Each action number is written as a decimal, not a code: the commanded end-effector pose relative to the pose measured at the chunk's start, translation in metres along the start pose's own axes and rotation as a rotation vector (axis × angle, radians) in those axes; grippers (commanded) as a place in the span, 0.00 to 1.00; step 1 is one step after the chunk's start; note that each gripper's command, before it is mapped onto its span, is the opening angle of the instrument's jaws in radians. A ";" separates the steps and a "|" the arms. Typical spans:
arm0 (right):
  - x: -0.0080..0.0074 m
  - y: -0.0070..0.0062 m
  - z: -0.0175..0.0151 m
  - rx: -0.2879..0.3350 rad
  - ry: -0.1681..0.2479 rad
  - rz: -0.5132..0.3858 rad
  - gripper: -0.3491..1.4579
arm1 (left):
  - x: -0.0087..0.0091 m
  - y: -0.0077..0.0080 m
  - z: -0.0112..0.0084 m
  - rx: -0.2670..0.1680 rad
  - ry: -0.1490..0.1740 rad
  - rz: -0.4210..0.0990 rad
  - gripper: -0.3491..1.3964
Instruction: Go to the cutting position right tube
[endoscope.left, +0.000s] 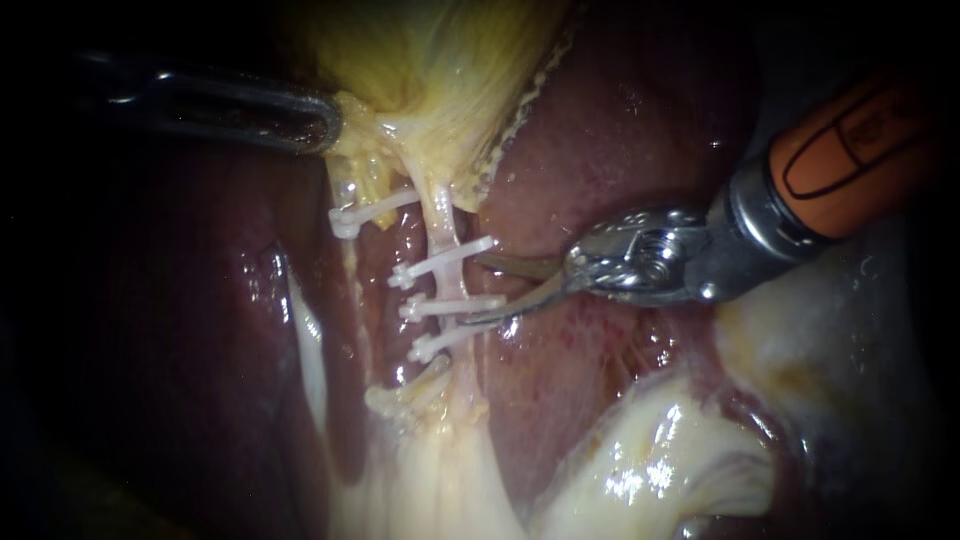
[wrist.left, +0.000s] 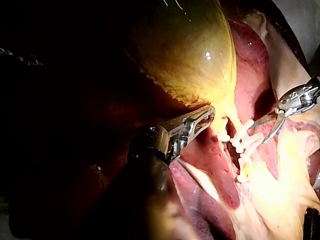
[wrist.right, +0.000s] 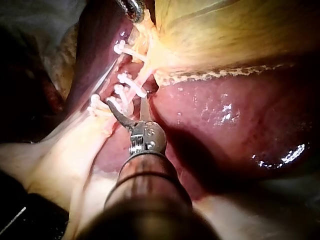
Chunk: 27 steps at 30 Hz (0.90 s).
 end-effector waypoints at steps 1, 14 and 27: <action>0.0001 0.0002 0.0001 0.007 0.006 -0.001 0.87 | 0.0000 0.0000 0.0000 0.000 0.000 0.000 0.00; 0.0011 0.0023 0.0044 0.177 0.111 -0.007 0.92 | 0.0001 -0.0001 0.0002 0.001 0.001 0.000 0.00; 0.0017 0.0025 0.0081 0.288 0.266 -0.029 1.00 | 0.0000 -0.0002 0.0003 0.001 0.001 0.000 0.00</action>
